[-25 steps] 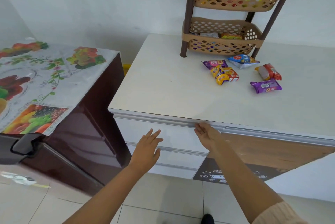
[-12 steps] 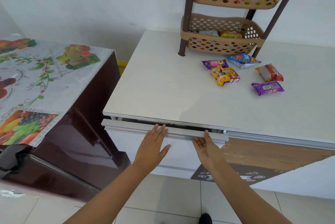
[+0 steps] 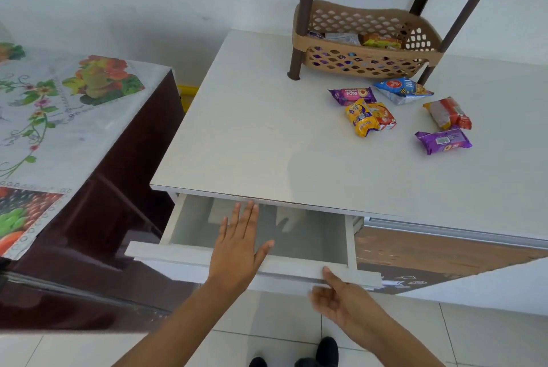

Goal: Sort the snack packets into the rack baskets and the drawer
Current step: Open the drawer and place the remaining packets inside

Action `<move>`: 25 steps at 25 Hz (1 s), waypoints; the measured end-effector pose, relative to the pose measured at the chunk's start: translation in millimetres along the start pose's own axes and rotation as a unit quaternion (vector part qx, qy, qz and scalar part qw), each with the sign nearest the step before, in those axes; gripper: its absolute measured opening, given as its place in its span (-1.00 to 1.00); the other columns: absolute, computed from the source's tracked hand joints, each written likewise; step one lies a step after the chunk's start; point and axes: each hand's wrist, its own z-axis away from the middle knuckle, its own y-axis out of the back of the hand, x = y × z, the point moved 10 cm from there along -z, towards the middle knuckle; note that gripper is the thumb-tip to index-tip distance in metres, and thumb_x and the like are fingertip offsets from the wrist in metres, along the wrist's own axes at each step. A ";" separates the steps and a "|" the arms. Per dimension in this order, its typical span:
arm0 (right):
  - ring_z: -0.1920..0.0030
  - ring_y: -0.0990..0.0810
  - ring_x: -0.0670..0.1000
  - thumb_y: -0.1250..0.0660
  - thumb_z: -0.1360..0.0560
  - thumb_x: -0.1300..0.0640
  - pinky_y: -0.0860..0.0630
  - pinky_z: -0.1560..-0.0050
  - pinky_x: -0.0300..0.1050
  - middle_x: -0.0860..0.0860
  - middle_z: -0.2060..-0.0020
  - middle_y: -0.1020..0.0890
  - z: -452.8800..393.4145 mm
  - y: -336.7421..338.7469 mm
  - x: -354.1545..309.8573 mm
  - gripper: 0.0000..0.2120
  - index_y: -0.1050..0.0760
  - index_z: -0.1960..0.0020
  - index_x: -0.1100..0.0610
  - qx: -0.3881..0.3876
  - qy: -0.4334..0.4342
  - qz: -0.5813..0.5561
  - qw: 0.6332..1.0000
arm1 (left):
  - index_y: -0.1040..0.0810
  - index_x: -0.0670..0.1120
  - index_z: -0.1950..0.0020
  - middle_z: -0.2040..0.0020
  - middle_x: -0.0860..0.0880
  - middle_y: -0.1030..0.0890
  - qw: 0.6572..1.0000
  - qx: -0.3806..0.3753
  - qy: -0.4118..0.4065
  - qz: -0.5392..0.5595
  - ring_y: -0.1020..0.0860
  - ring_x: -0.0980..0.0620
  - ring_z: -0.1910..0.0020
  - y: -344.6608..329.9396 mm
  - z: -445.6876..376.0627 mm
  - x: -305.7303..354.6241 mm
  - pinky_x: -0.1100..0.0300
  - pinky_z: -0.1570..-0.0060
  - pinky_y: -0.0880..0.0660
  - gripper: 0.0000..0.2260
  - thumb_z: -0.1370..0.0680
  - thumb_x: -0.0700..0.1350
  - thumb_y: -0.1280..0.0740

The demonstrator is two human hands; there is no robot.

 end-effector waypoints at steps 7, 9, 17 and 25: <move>0.23 -0.56 -0.20 -0.03 -0.40 -0.41 -0.42 0.23 -0.28 -0.19 0.29 -0.59 75.8 24.5 -90.8 -0.54 -0.45 0.29 -0.08 0.202 0.386 0.527 0.730 | 0.46 0.01 -0.39 -0.43 0.06 0.42 0.998 -0.062 -0.004 -0.011 0.45 0.04 -0.40 -21.5 21.3 -0.1 0.06 -0.40 0.33 -0.29 -0.36 0.37 0.45; -0.16 -0.47 -0.08 -0.04 -0.44 -0.35 -0.44 -0.07 -0.17 -0.14 -0.07 -0.51 80.1 5.9 -91.1 -0.56 -0.44 -0.04 -0.08 0.190 0.466 0.538 0.676 | 0.47 0.01 -0.38 -0.42 0.06 0.43 0.997 -0.069 0.003 -0.018 0.43 0.02 -0.41 -22.2 28.7 -1.3 0.04 -0.40 0.32 -0.27 -0.33 0.38 0.51; -0.43 0.44 -0.01 0.43 -0.34 -0.46 0.42 -0.39 -0.05 -0.13 -0.45 0.31 33.5 -29.6 -16.0 -0.24 0.34 -0.45 -0.15 0.123 0.381 0.747 0.531 | 0.49 0.05 -0.36 -0.40 0.03 0.45 0.997 -0.071 -0.001 -0.032 0.48 0.00 -0.35 -22.6 52.4 2.9 0.01 -0.39 0.34 -0.41 -0.56 0.24 0.15; -0.39 0.52 0.01 0.49 -0.28 -0.48 0.49 -0.40 -0.02 -0.12 -0.38 0.49 50.7 -23.2 15.0 -0.28 0.54 -0.33 -0.19 0.109 0.351 0.756 0.542 | 0.55 0.07 -0.31 -0.38 0.00 0.49 0.993 -0.115 -0.001 -0.028 0.46 -0.05 -0.39 -27.9 90.7 7.0 0.00 -0.39 0.35 -0.25 -0.18 0.35 0.68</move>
